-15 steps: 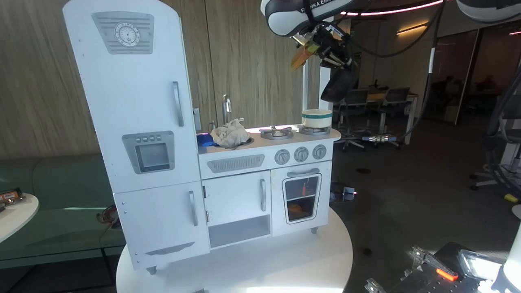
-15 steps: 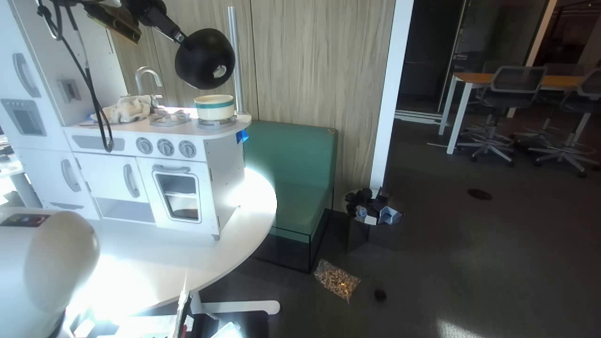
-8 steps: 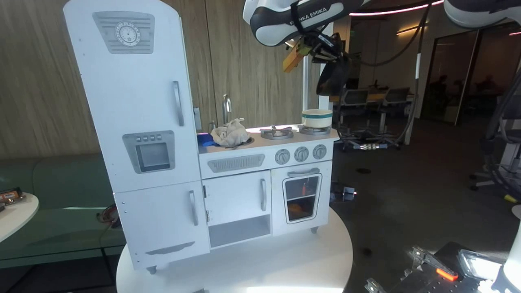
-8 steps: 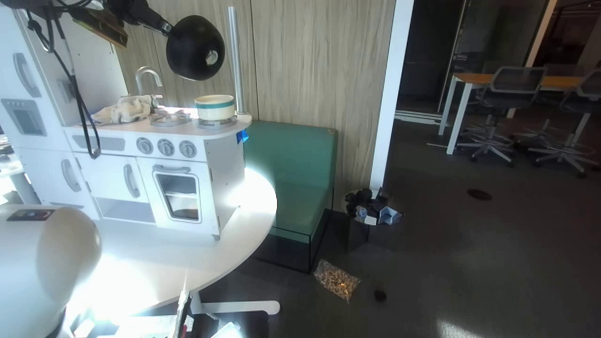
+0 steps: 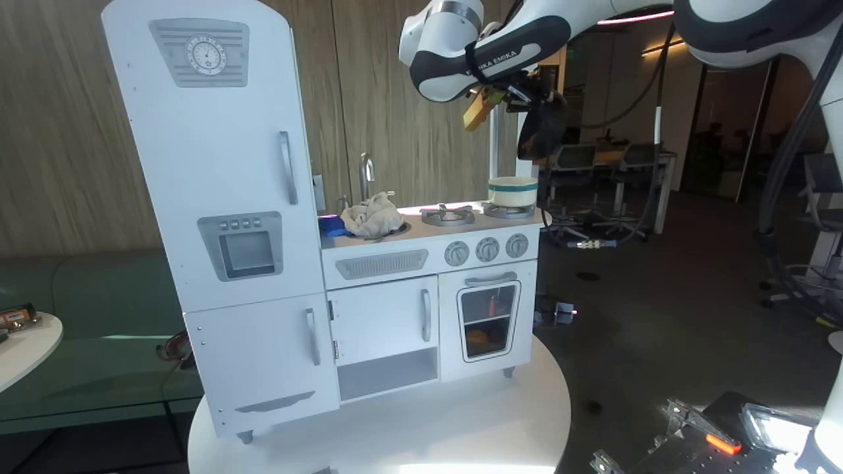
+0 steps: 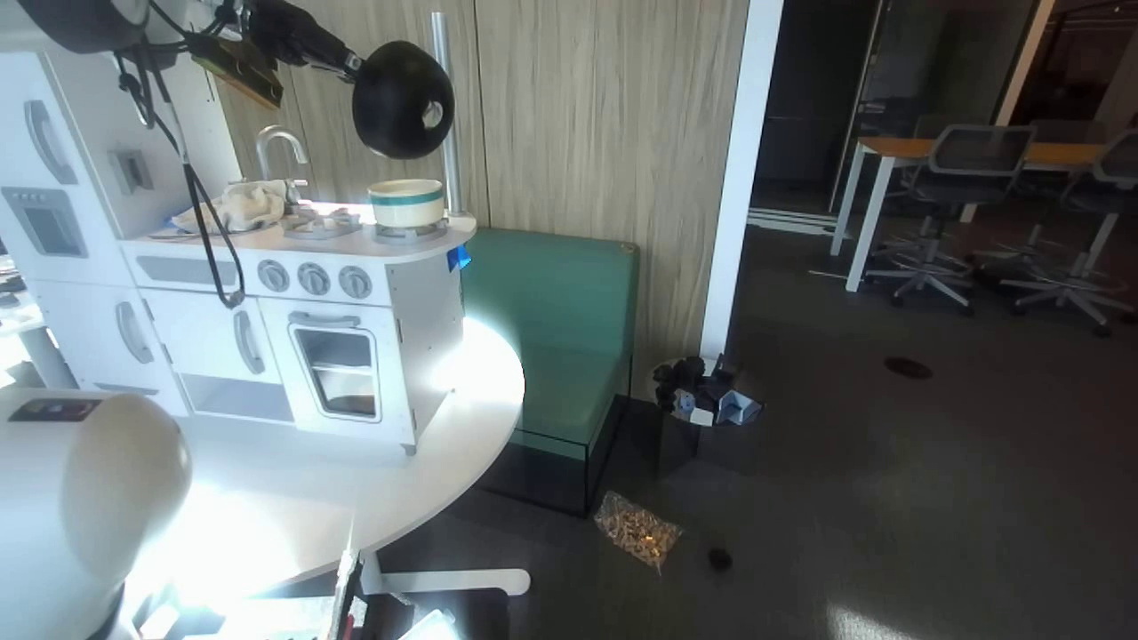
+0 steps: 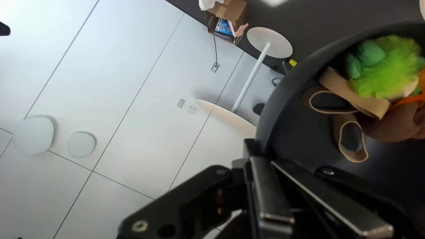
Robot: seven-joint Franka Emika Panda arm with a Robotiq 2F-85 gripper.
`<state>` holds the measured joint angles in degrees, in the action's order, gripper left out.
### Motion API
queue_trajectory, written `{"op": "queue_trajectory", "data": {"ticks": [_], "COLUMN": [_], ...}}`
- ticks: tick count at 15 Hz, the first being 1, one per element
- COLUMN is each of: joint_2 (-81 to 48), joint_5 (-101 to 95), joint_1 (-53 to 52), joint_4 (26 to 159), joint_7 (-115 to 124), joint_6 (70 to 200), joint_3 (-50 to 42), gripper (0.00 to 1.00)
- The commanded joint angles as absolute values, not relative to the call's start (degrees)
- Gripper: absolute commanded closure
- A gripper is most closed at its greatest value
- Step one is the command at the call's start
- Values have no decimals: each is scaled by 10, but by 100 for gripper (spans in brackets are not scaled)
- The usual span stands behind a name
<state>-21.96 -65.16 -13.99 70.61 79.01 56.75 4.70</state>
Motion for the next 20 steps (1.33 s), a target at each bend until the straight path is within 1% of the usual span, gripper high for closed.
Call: {"op": "queue_trajectory", "data": {"ticks": [1, 6, 7, 14, 20], "joint_2": [-251, -262, -263, -262, -260], "joint_5": [-677, -699, -708, -741, -776], "joint_1": [-144, -159, -162, -163, -149], "joint_4": [660, 673, 677, 699, 729], "joint_7": [760, 762, 763, 764, 739], "joint_6": [582, 590, 589, 589, 657], "joint_3": [42, 41, 40, 38, 37], "gripper": [97, 97, 99, 99, 99]}}
